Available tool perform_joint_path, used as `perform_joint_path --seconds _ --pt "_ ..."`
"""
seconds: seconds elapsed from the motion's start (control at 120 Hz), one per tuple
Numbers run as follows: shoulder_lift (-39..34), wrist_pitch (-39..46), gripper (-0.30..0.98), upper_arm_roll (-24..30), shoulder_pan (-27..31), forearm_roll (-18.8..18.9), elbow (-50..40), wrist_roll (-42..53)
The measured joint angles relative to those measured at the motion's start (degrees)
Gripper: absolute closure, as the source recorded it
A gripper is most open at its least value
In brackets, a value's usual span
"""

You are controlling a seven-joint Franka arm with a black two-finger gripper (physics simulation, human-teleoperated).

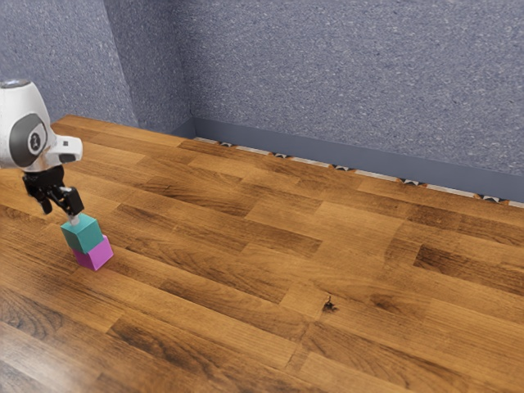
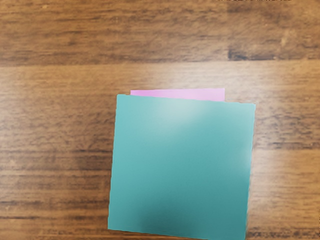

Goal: Pick up the blue block with one arm, and put the blue block on the table with one arm

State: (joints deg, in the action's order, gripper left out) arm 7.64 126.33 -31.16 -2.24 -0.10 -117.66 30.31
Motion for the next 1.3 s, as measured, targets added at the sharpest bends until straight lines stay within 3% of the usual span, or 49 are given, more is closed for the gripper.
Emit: perform_joint_path --seconds 0.6,1.183,1.3 --pt "6.15 3.51 0.02 2.16 0.74 -4.25 -0.04 5.99" --pt "8.61 4.53 0.02 2.98 2.03 -5.36 1.26 8.49" --pt "8.82 4.57 0.07 2.96 2.05 -6.11 1.27 8.76"
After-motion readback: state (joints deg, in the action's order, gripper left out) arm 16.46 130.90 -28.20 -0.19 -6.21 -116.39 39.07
